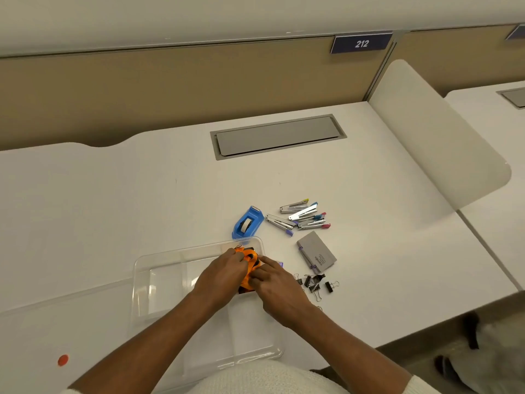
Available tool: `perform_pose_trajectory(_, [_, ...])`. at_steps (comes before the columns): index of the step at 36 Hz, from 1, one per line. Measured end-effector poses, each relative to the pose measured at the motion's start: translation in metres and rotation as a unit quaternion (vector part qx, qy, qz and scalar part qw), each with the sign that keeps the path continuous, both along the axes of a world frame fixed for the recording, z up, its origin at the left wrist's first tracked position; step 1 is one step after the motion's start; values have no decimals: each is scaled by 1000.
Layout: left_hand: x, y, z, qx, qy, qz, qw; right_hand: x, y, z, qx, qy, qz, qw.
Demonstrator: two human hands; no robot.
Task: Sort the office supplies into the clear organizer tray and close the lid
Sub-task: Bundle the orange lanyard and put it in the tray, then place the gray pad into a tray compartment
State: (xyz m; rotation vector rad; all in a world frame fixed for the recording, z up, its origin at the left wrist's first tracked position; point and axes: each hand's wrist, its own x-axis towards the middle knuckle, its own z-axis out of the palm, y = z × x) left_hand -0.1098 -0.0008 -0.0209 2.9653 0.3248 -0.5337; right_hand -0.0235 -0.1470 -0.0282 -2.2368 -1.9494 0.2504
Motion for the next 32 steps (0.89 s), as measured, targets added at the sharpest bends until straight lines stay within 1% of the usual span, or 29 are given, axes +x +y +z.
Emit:
perform_pose_trajectory(4, [1,-2,7,24,21,-3,999,1,-8,-2,34,17,8,999])
perform_pose_trajectory(7, [3,-4,18,61,36,-4,997,4,-19,1,72,7,5,997])
perform_pose_trajectory(9, [5,-7,25,76,42,4,996,6,-27,5,102,18,-13,995])
perform_pose_trajectory(11, [8,-13,34,85,26,10,996,9,-35,11,132,28,-43,990])
perform_pose_trajectory(15, [22,-31,55,84,-62,41,994,23,-48,22,164,60,-152,973])
perform_pose_trajectory(18, [39,-41,62,61,-112,62,990,42,-58,23,164,108,-264,944])
perform_pose_trajectory(19, [46,-44,62,39,-124,72,989,50,-61,21,158,123,-307,931])
perform_pose_trajectory(21, [61,-51,60,-60,-135,122,981,67,-68,16,140,149,-382,901])
perform_pose_trajectory(22, [70,-54,58,-120,-137,150,972,75,-71,13,126,160,-411,889])
perform_pose_trajectory(24, [85,-62,53,-217,-140,207,944,92,-75,7,80,159,-447,877])
perform_pose_trajectory(26, [102,-70,48,-275,-115,268,916,107,-77,1,35,157,-471,868])
perform_pose_trajectory(29, [122,-81,39,-333,-47,343,877,123,-74,-8,-8,190,-490,851])
perform_pose_trajectory(31, [131,-88,36,-375,-20,402,835,128,-69,-12,-24,205,-491,847])
perform_pose_trajectory(32, [134,-91,34,-404,-19,440,802,128,-67,-14,-25,207,-486,849])
